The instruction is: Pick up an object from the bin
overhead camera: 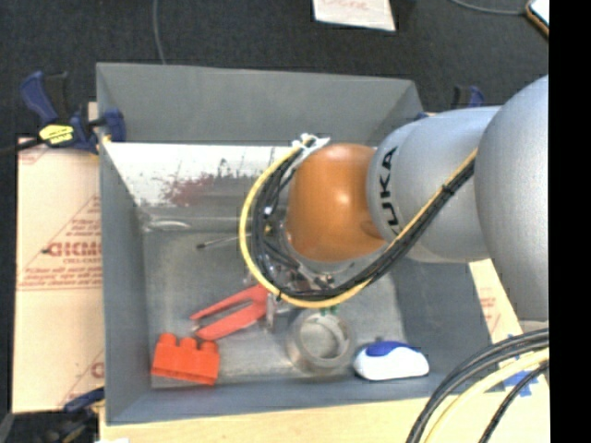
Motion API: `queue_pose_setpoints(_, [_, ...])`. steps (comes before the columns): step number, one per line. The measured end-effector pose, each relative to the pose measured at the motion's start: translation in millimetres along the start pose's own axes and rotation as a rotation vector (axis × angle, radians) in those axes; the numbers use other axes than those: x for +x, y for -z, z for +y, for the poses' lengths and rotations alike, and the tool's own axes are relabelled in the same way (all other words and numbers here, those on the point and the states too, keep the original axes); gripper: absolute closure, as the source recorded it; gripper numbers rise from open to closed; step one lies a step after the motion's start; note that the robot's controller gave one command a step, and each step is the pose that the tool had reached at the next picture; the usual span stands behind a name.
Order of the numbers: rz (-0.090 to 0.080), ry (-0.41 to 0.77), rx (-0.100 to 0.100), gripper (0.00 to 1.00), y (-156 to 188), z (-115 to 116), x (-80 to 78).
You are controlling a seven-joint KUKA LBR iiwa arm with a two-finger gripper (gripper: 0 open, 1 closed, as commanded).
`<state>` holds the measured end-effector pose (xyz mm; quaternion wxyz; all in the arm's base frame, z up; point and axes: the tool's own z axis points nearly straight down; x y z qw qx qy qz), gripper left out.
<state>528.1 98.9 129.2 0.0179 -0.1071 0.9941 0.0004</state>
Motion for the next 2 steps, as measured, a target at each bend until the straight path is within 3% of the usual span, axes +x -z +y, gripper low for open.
queue_pose_setpoints(1, [0.005, 0.01, 0.003, 1.0, 75.4, -6.2, -1.9])
queue_pose_setpoints(2, [0.007, -0.011, 0.0, 1.0, 102.0, -0.2, -5.4])
